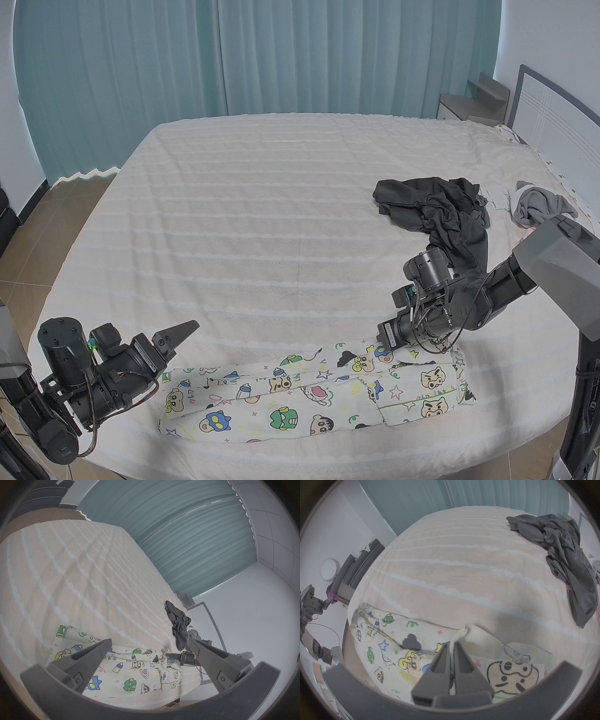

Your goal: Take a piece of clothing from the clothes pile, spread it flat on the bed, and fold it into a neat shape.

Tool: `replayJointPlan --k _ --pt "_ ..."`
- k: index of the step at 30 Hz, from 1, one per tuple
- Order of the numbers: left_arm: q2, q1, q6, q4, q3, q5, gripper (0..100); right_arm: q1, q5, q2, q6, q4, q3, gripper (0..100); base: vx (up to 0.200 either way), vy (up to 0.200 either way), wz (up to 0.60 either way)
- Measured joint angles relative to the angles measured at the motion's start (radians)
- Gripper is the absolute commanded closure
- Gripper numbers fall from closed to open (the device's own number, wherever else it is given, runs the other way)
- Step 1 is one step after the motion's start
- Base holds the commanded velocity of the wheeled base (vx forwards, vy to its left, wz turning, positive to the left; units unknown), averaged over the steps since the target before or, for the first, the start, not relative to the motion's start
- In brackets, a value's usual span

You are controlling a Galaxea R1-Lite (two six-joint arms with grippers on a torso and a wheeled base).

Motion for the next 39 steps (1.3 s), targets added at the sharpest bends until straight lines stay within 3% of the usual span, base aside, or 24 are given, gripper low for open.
replayJointPlan --k 9,10,22,33,39 --pt "0.000 0.000 0.001 0.000 0.000 0.000 0 0.046 -0.006 -0.041 0.002 -0.035 0.030 100 0.000 0.000 0.00" --pt "0.000 0.000 0.000 0.000 0.000 0.000 0 0.048 -0.016 -0.042 0.002 -0.045 0.033 0 0.000 0.000 0.00" --pt "0.000 0.000 0.000 0.000 0.000 0.000 0 0.054 -0.042 -0.051 0.027 -0.110 0.077 0 0.000 0.000 0.00" --pt "0.000 0.000 0.001 0.000 0.000 0.000 0 0.057 -0.033 -0.120 0.311 -0.258 0.226 0 0.000 0.000 0.00" --pt "0.000 0.000 0.006 0.000 0.000 0.002 0 0.022 0.016 -0.140 0.425 -0.280 0.326 0 0.000 0.000 0.00"
